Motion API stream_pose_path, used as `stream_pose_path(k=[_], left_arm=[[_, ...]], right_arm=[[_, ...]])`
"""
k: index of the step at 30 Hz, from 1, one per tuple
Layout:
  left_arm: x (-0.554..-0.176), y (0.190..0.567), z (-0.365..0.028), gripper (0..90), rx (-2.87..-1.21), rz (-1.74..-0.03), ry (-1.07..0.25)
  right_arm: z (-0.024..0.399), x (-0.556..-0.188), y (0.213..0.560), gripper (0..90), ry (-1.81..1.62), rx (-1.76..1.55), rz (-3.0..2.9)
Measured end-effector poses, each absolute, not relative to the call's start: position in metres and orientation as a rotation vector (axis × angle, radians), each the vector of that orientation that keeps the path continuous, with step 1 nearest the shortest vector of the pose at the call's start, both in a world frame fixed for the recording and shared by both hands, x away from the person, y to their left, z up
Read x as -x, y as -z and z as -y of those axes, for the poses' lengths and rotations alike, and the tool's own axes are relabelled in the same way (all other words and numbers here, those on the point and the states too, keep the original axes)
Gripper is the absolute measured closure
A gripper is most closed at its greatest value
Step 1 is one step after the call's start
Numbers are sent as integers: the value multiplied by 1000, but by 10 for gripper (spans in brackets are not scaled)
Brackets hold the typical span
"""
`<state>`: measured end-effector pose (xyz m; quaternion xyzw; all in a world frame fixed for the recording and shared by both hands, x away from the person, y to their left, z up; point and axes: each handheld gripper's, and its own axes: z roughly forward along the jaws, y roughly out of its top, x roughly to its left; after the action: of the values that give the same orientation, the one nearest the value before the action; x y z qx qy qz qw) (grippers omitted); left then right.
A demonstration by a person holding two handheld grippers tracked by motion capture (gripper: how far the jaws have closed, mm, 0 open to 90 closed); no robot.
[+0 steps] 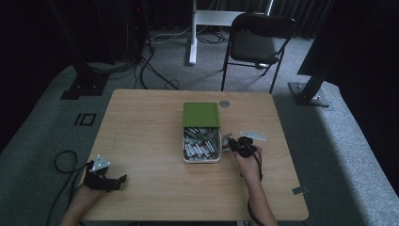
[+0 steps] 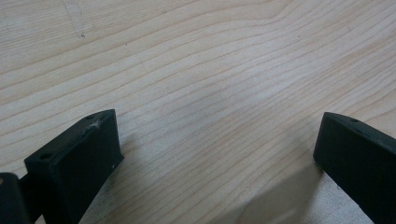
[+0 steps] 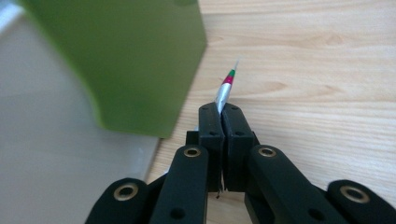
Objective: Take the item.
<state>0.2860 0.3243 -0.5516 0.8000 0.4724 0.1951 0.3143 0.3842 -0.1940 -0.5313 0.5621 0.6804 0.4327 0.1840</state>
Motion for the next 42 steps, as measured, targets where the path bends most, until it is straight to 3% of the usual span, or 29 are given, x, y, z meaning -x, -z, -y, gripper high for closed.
stream_pose_path(k=[4,9,10,13,16,29,31,38,42], left_arm=[[-286,552,-324,14,-2108,-1246,-514],[-286,552,-324,14,-2107,-1246,-514],[-286,552,-324,14,-2107,-1246,-514],[-286,552,-324,14,-2107,-1246,-514],[-286,552,-324,14,-2107,-1246,-514],[-286,552,-324,14,-2108,-1246,-514],[-286,552,-324,14,-2107,-1246,-514],[-286,552,-324,14,-2108,-1246,-514],[-286,552,-324,14,-2107,-1246,-514]], right_arm=[[199,-386,537,879,-1211,-1606,-1919],[204,-390,543,788,-1178,-1610,-1925],[206,-391,546,722,-1158,-1607,-1930],[209,-392,547,654,-1156,-1606,-1930],[215,-392,548,529,-1125,-1597,-1926],[245,-384,543,316,-1042,-1623,-1901],[251,-380,544,240,-1002,-1620,-1899],[264,-371,546,141,-947,-1620,-1884],[273,-365,546,140,-923,-1642,-1857]])
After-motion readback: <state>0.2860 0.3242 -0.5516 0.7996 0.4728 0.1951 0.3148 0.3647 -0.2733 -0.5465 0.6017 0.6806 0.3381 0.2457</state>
